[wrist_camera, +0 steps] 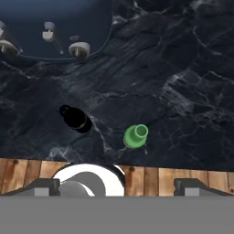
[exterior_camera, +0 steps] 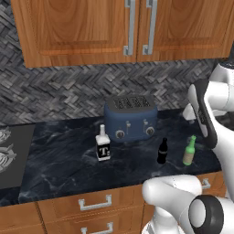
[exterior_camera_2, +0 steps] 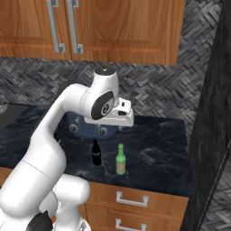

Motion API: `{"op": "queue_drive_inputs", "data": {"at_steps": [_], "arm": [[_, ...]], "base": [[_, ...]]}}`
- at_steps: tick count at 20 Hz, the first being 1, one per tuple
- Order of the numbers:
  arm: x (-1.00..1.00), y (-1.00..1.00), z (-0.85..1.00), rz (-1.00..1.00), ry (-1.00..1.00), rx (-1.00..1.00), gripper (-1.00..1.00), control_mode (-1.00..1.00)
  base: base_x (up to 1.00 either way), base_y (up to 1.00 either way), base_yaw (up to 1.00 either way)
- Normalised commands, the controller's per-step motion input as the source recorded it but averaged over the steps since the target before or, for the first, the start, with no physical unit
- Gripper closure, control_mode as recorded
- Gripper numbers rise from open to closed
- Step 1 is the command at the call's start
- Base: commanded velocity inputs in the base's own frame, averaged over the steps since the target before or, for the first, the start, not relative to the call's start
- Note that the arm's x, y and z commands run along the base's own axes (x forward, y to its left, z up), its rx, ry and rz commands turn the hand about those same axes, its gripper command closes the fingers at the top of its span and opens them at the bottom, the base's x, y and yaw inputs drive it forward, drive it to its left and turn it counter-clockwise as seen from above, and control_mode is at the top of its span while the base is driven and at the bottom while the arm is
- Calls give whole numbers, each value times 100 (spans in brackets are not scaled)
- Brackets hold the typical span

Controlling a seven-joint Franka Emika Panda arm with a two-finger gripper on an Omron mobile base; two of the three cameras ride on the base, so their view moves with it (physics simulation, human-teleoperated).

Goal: Move the drinks to the dining counter.

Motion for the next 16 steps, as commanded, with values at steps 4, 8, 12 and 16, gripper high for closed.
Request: {"op": "queue_drive_inputs", "data": {"at_steps": [4,8,12,16], "arm": [[0,-16,-14,0,12,0,-100,-100],[0,-15,-15,0,9,0,-100,-100],[9,-7,-25,0,0,0,-100,-100],[16,0,-26,0,0,0,-100,-100]], "base": [[0,0,0],[0,0,0],[0,0,0],[0,0,0]]}}
